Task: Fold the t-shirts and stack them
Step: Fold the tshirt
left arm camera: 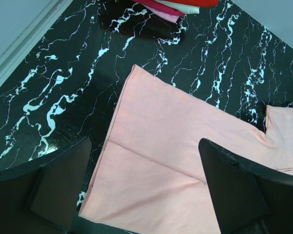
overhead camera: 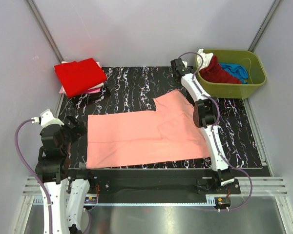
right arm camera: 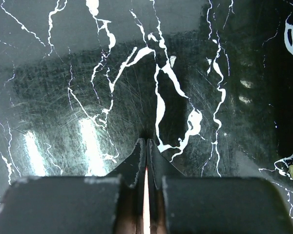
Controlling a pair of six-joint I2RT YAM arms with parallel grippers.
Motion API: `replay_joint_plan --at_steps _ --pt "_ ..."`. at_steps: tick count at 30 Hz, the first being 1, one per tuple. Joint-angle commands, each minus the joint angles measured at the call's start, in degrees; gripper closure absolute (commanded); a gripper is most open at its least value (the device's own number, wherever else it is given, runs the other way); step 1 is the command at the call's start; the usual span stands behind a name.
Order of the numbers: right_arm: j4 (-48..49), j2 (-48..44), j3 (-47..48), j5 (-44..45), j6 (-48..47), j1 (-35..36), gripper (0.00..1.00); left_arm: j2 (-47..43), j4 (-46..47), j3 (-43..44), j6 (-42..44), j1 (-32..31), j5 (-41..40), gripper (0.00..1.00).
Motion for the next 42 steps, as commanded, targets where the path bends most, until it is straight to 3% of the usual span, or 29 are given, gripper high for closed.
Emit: replay_joint_plan --at_steps 1,13,21,30,37,42 --pt "-2.1 -3.3 -4.2 0.3 0.3 0.2 1.00 0.1 2.3 0.1 -0.4 0.0 -1.3 0.01" --pt "-3.1 -16.8 -12.5 -2.1 1.0 0.3 1.00 1.6 4.9 -1.3 0.9 0.0 0.9 0.01" --pt "0.3 -29.8 -24.9 -2.9 0.4 0.3 1.00 26.1 4.2 8.3 3.8 0.0 8.1 0.01" --pt "4.1 -39.3 -37.0 -8.0 3.6 0.3 1.00 51.6 6.0 20.2 6.4 0.0 4.4 0.07" --pt "7.5 -45.1 -47.6 -9.8 3.7 0.3 1.00 67.8 6.2 25.5 5.7 0.0 1.5 0.19" --pt "8.4 -47.8 -50.7 -11.6 4.3 0.3 1.00 73.2 8.0 26.3 6.1 0.1 -1.4 0.38"
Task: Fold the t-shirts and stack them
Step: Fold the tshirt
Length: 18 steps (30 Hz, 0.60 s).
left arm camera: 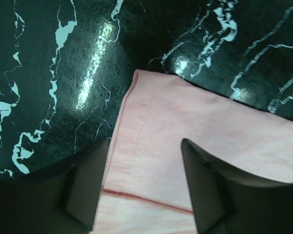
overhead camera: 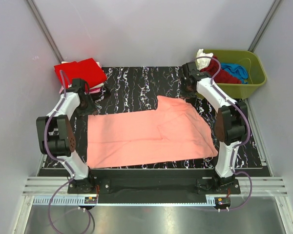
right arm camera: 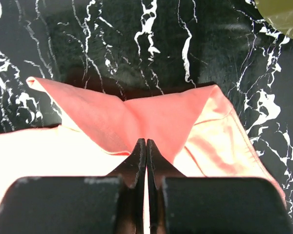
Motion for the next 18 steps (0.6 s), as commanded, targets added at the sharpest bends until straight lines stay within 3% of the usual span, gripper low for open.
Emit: replay_joint_plan --at_steps 1,10,15,18 --pt "3.3 -6.0 -0.8 -2.0 1.0 0.3 1.00 2.6 3.7 3.2 1.4 0.1 -3.5 0.39" --pt "3.8 -8.5 -2.4 -4.2 1.6 0.3 1.00 8.4 10.0 3.0 2.8 0.9 -4.0 0.41" --pt "3.7 -8.9 -2.7 -4.3 1.4 0.3 1.00 11.4 10.9 3.5 3.1 1.3 -3.3 0.45" --pt "4.1 -9.2 -3.7 -4.2 1.3 0.3 1.00 13.0 11.2 3.7 2.4 1.4 -3.2 0.54"
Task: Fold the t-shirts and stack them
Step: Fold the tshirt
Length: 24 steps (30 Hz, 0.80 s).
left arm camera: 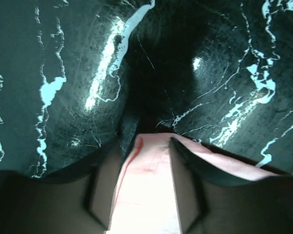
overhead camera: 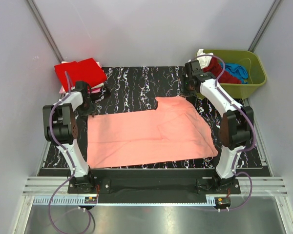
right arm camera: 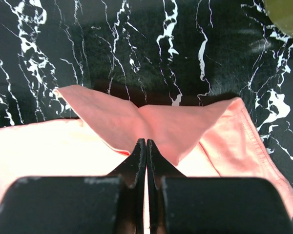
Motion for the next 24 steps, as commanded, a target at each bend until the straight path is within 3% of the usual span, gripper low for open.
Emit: replay_joint_plan --at_steps 1,6,14,24 --pt "1.8 -3.8 -1.1 -0.7 0.2 0.4 1.00 1.2 3.1 1.9 0.1 0.3 -0.7 0.55" --pt "1.9 -3.7 -2.0 -0.3 -0.3 0.4 1.00 1.4 3.9 1.5 -0.2 0.3 -1.4 0.65" --pt "1.1 -3.9 -0.7 -0.4 -0.4 0.3 1.00 -0.5 3.4 1.7 0.1 0.3 -0.5 1.00" --pt "-0.4 -11.7 -4.7 2.9 0.7 0.1 1.00 -11.5 1.0 -2.0 1.2 0.3 1.1 1.00"
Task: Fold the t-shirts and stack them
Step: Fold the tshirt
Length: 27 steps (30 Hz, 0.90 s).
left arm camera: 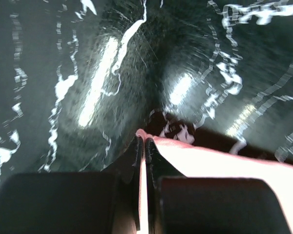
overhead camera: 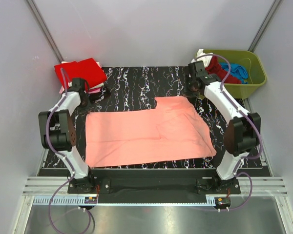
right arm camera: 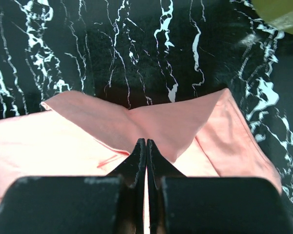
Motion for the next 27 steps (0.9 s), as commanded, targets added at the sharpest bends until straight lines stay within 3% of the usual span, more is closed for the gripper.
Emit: replay_joint_plan --at_steps 1,16,27 --pt "-0.2 -8.0 -3.6 2.5 0.8 -0.2 1.00 -7.6 0.4 -2.0 1.0 0.3 0.9 1.00" --pt "0.8 -26.1 -23.4 4.1 3.3 -1.6 1.00 -19.7 -2.8 -8.8 4.7 0.3 3.2 1.00" --pt "-0.2 -37.9 -33.2 5.0 5.2 -1.7 1.00 -29.8 -2.3 -18.9 7.8 0.3 3.6 1.00"
